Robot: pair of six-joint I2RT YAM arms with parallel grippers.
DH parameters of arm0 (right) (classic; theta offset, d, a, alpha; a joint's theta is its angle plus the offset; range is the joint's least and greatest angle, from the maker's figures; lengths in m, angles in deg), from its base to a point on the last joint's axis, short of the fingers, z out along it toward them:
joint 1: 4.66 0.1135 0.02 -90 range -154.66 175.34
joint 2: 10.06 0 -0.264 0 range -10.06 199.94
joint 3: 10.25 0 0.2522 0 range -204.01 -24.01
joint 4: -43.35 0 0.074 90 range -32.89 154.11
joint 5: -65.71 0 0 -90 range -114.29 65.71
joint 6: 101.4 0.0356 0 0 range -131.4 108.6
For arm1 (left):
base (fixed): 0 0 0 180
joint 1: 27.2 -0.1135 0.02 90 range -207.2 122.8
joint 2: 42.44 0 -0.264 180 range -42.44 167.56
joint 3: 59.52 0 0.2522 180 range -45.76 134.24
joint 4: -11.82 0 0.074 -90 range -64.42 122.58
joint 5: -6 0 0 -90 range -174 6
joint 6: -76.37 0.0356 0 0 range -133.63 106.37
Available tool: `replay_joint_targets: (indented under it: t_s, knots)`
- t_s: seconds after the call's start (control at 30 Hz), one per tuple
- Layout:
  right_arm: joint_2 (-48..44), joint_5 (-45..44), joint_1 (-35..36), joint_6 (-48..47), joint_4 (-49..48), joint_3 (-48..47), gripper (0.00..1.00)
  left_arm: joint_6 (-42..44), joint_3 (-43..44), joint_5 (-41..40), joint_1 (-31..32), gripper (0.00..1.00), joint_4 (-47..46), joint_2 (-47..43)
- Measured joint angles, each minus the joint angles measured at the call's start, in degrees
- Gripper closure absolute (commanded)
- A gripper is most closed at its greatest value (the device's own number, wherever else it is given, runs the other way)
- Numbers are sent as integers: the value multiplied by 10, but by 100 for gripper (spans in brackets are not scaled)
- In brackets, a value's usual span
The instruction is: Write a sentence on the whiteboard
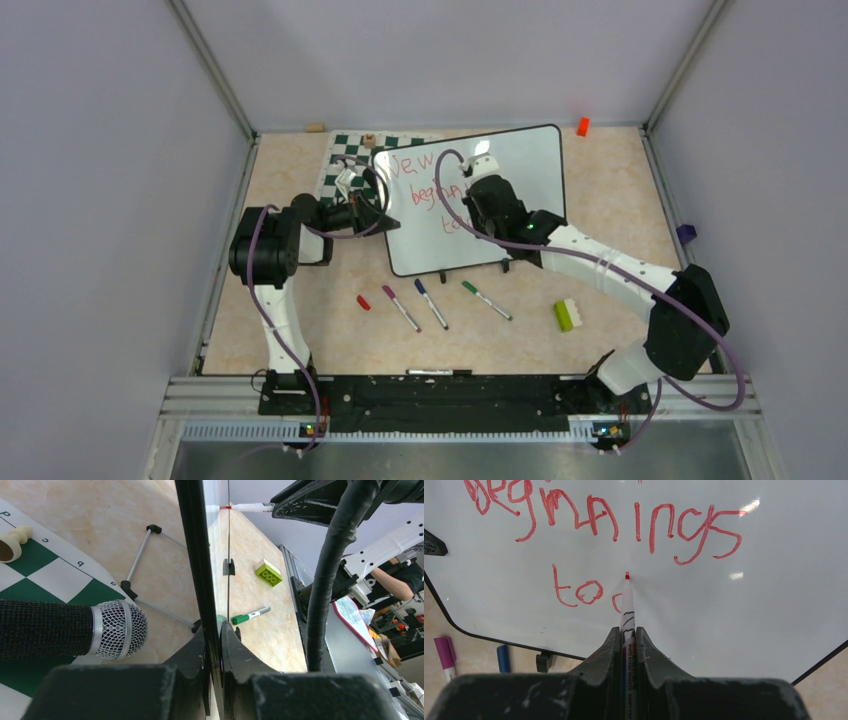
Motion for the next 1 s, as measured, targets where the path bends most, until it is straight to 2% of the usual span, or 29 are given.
replay_joint_targets:
  t_s: [1.0]
  knots:
    - [-26,19,0,15,21,47,100,0,0,1,0,100,-1,0]
